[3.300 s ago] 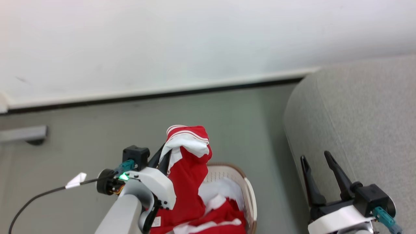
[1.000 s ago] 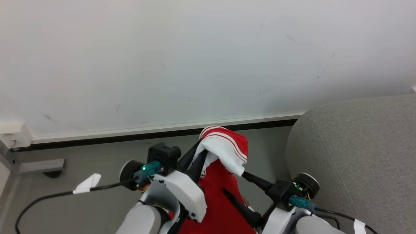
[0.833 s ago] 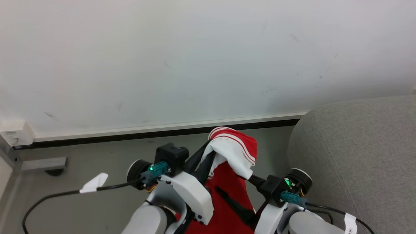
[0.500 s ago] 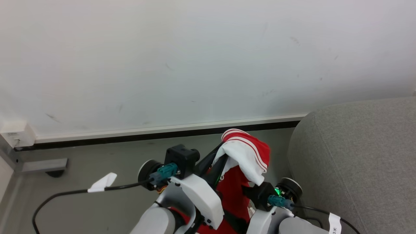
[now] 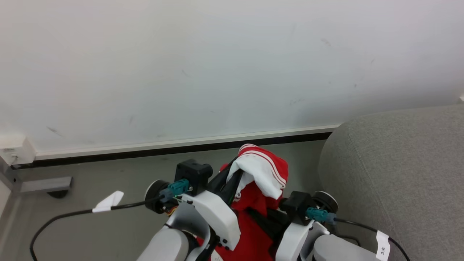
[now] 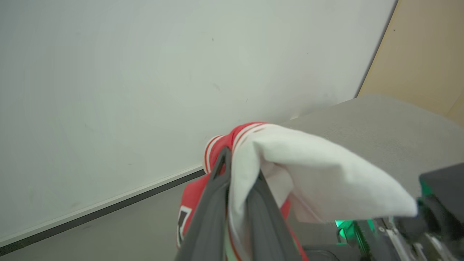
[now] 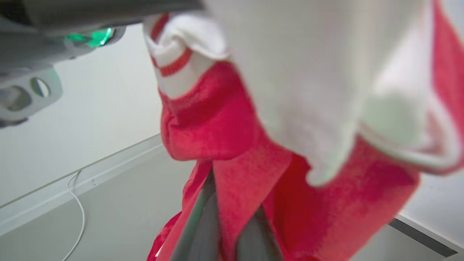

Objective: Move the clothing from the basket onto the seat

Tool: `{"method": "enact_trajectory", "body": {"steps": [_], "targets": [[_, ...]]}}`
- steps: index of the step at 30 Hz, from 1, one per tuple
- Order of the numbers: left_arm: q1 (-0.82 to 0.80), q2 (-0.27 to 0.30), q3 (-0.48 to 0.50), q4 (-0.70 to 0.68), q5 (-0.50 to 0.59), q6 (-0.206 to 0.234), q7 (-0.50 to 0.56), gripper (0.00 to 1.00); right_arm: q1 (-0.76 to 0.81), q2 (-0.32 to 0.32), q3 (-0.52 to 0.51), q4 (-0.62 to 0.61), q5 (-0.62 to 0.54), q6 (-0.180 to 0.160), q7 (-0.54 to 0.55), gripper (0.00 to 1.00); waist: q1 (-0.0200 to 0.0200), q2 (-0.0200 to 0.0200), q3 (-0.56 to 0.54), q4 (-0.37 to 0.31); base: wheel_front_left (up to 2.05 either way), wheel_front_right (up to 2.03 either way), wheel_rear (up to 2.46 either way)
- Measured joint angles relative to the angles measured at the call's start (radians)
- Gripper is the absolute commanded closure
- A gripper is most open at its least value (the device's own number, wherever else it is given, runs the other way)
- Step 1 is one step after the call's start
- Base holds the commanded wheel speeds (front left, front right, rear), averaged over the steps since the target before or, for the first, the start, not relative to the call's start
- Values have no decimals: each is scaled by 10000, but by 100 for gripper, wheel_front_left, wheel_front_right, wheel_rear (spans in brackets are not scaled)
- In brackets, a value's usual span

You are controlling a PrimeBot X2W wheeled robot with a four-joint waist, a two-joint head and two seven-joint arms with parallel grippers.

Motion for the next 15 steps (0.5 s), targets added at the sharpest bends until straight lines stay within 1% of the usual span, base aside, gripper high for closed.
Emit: {"method": "enact_trajectory", "body": {"steps": [2,3,4,5,6,7,11,15], "targets": [[9,31,33,111,-2,15,-77,100,36,-90,-192,-155,-29,0,0,100,0,0,11,-51,0,0,0],[13,48,33,169,-2,40,-94,97,43,-128,-278,-236,-38,0,0,100,0,0,17,-77,0,0,0],[24,61,40,222,-2,56,-136,83,57,-159,-330,-291,-81,0,-2,100,0,0,21,-102,0,0,0],[38,71,48,265,-2,84,-178,66,91,-201,-368,-345,-125,0,0,100,0,0,22,-129,0,0,0],[46,81,50,307,-2,86,-236,41,136,-245,-395,-408,-136,0,0,100,0,0,25,-156,0,0,0],[45,94,48,349,0,92,-295,1,188,-286,-408,-468,-167,0,0,100,0,0,28,-180,0,0,0],[47,140,38,552,19,178,-476,0,220,-416,-569,-639,-226,0,0,100,-1,0,25,-267,0,0,0],[44,165,48,639,25,207,-617,0,241,-616,-940,-846,-341,0,0,100,-1,0,55,-358,0,0,0]]}}
